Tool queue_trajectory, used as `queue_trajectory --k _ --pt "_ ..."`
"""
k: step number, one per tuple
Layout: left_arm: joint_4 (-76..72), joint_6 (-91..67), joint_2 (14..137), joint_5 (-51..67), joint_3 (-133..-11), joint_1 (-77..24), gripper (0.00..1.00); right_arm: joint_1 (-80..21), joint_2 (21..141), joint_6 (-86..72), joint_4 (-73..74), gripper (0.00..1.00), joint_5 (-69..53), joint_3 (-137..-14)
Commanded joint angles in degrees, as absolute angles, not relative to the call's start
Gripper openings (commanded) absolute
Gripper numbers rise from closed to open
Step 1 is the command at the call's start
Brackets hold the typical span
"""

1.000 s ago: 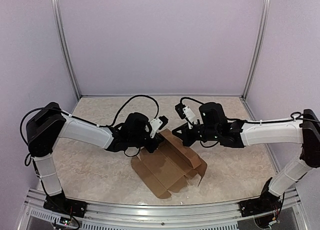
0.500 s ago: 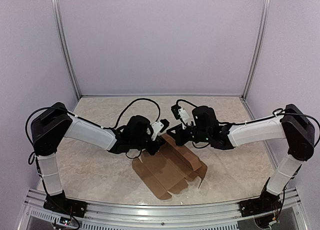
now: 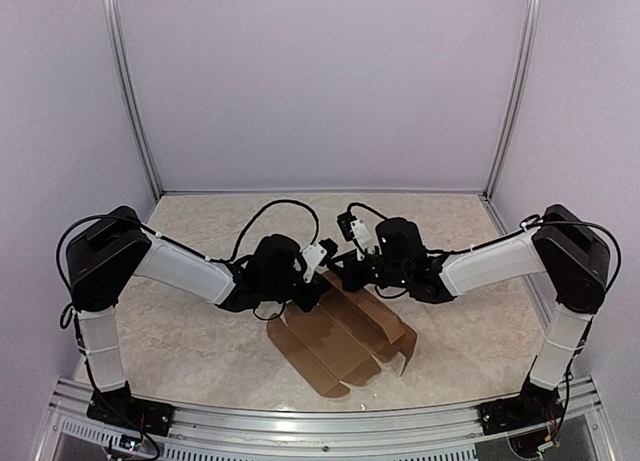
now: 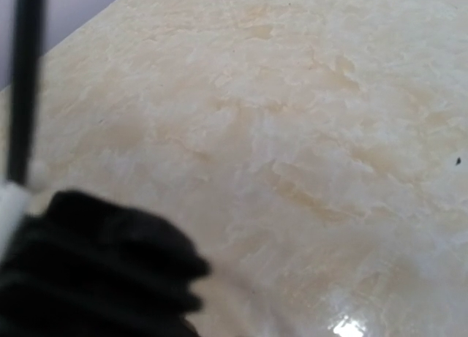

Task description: Fold the paper box

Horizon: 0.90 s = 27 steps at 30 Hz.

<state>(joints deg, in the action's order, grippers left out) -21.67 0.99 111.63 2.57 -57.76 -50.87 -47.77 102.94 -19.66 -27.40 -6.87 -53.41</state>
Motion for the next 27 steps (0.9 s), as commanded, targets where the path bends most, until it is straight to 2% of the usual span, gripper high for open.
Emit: queue_trajectory --k 1,5,12,27 --pt "-26.13 -0.75 112.80 2.17 -56.21 -51.33 0.12 -47.42 104.98 -20.84 -28.08 0.00 -6.75 -53.51" --pt "-27.43 -2.14 113.23 1.46 -55.49 -51.65 0.19 -48.23 105.45 -19.60 -26.39 0.00 -5.35 -53.08" --pt "-29.06 -3.12 113.81 0.29 -54.22 -52.53 0.23 -49.70 105.73 -18.92 -24.83 0.00 -2.69 -52.46" --pt "-36.20 -6.29 114.55 -4.75 -49.59 -52.82 0.25 -52.99 108.15 -18.39 -22.00 0.00 1.35 -54.16"
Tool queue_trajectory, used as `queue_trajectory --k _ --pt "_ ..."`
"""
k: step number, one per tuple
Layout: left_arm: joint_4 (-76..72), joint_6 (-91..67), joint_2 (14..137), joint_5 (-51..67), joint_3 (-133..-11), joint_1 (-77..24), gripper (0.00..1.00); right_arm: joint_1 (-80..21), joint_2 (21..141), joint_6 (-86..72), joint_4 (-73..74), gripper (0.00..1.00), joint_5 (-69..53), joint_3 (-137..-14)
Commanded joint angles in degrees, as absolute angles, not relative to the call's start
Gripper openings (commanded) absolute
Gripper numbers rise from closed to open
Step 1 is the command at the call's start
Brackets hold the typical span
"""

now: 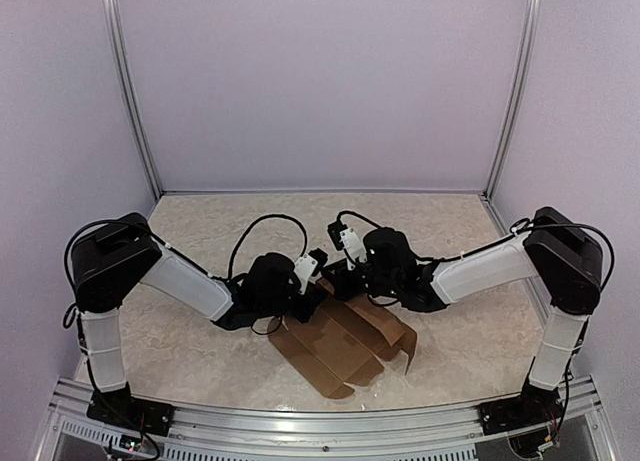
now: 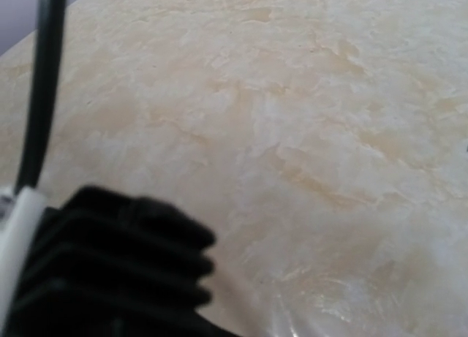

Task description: Fold the paper box

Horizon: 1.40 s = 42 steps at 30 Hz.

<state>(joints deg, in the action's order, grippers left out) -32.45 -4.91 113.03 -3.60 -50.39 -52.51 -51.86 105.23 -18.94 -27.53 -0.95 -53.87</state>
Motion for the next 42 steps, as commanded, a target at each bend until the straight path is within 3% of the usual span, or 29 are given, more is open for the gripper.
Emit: queue_trajectory --k 1,18,28,42 --pt "-36.55 -6.45 114.73 -4.63 -49.59 -52.82 0.24 -53.00 108.25 -18.42 -21.83 0.00 1.54 -54.24" --pt "-41.85 -8.85 118.01 -2.51 -52.18 -52.90 0.24 -53.18 108.84 -19.49 -21.03 0.00 1.74 -55.29" --pt "-41.68 -8.11 118.78 -3.49 -52.79 -52.91 0.00 -53.17 109.50 -21.00 -22.13 0.00 1.01 -55.11" --pt "-40.20 -5.56 117.43 -4.87 -53.35 -53.89 0.00 -52.87 106.35 -23.46 -22.31 0.00 2.35 -53.37"
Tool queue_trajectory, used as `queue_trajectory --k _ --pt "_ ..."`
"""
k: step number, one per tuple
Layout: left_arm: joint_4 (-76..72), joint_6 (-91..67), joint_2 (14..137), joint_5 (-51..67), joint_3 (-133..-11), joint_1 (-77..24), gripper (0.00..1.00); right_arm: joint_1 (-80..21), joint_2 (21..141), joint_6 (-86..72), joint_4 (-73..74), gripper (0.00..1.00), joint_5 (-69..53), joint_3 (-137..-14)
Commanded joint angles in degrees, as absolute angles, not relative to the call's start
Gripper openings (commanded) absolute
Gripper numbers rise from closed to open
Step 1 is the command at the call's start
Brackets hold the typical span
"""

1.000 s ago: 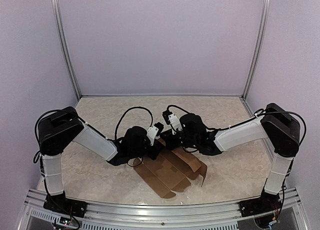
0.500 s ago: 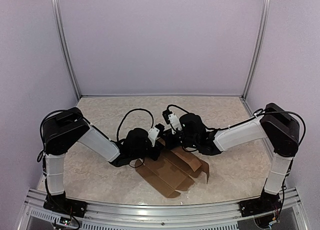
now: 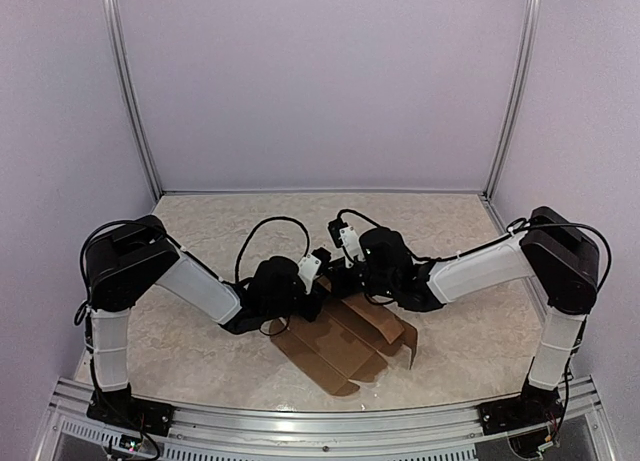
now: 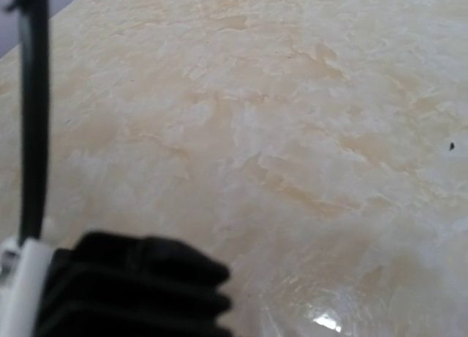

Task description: Fold the paper box

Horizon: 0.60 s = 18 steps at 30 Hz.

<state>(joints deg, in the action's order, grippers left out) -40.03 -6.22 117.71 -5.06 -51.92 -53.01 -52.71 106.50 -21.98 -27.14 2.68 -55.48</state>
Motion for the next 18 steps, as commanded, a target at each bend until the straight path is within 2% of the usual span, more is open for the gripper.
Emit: queue_trajectory --k 1,4,6,11,14,18 --pt "-40.13 -5.61 117.36 -4.76 -53.35 -53.90 0.00 -52.77 105.97 -23.54 -22.29 0.00 2.19 -53.22" --pt "-39.65 -5.67 117.18 -4.98 -53.21 -53.93 0.00 -52.56 104.71 -23.64 -22.47 0.00 2.29 -52.23" --pt "-39.27 -5.85 116.99 -5.82 -53.01 -53.96 0.04 -52.49 104.02 -23.60 -22.42 0.00 2.40 -51.76" --pt "-38.03 -6.15 116.23 -8.87 -52.61 -54.12 0.09 -52.47 101.99 -23.59 -22.35 0.06 2.85 -49.87" --pt "-36.67 -6.74 115.89 -12.69 -52.37 -54.27 0.07 -52.52 99.47 -23.74 -21.76 0.09 3.62 -48.38" --pt "-35.62 -7.98 115.38 -16.00 -51.89 -54.33 0.00 -52.41 94.45 -23.29 -18.85 0.15 6.01 -46.59"
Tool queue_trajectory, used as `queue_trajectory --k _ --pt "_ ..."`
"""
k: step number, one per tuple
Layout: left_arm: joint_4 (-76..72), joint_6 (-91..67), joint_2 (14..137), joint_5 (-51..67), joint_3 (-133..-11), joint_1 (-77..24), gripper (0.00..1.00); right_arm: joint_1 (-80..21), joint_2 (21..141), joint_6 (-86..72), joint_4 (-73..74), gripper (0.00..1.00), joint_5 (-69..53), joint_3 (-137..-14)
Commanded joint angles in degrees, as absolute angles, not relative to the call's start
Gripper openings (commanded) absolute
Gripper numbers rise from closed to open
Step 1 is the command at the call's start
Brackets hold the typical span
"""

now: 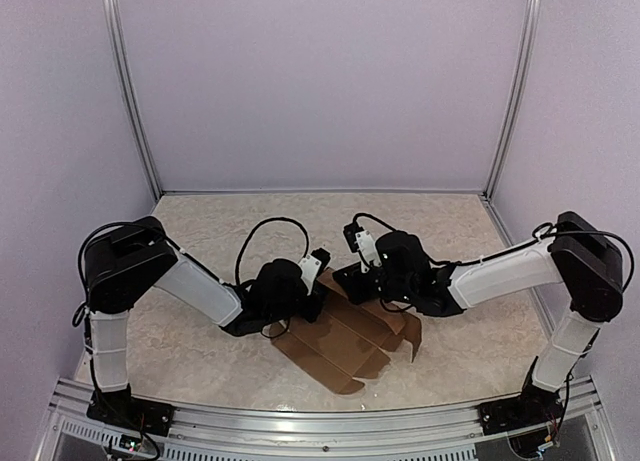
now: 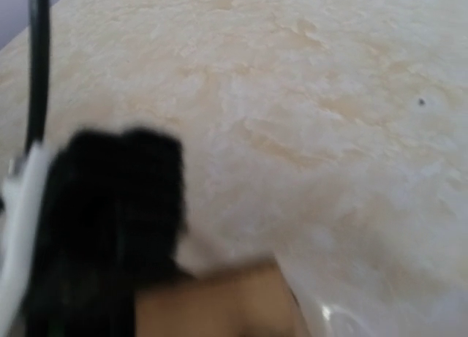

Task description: Fold the paper box

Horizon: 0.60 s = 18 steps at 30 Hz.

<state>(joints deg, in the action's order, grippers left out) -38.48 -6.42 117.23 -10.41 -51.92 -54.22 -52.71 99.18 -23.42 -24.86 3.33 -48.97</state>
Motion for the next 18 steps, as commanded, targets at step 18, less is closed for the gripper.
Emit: queue_trajectory --k 18 --pt "-25.57 -21.55 111.74 -26.67 -53.86 -54.93 0.00 -51.95 73.66 -21.45 0.69 0.00 11.53 -41.87"
